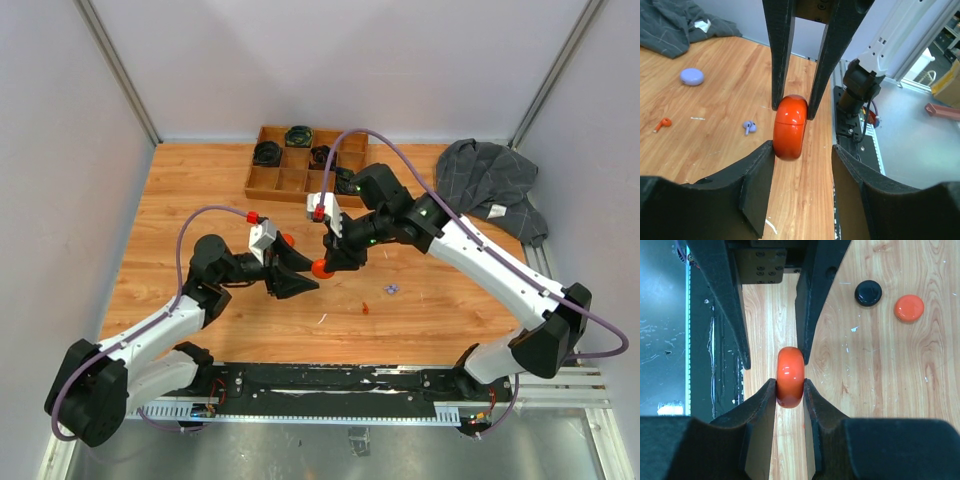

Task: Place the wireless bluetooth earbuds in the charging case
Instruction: Pick up the charging case at the center of the board.

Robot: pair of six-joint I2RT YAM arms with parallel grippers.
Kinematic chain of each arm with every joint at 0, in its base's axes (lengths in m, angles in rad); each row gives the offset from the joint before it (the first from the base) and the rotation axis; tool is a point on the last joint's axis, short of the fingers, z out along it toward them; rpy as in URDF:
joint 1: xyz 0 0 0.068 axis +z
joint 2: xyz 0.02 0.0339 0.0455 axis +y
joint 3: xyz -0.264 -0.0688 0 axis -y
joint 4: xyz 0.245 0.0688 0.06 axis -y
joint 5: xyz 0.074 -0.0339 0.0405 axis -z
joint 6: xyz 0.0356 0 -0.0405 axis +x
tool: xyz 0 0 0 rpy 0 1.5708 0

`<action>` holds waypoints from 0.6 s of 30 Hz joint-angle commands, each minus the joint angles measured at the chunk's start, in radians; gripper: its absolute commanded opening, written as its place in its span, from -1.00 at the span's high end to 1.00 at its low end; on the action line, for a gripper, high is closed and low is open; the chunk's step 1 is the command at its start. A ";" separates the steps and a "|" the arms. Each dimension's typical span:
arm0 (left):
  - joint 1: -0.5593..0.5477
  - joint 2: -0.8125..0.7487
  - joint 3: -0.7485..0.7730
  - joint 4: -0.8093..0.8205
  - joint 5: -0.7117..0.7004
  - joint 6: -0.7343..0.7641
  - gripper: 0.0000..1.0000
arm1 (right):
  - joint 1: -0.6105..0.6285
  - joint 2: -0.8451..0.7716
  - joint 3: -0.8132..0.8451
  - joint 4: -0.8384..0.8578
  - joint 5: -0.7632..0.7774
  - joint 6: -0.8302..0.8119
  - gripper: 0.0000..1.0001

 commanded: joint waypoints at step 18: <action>-0.047 0.024 0.036 0.007 0.062 0.039 0.50 | 0.075 0.035 0.065 -0.056 0.065 -0.080 0.97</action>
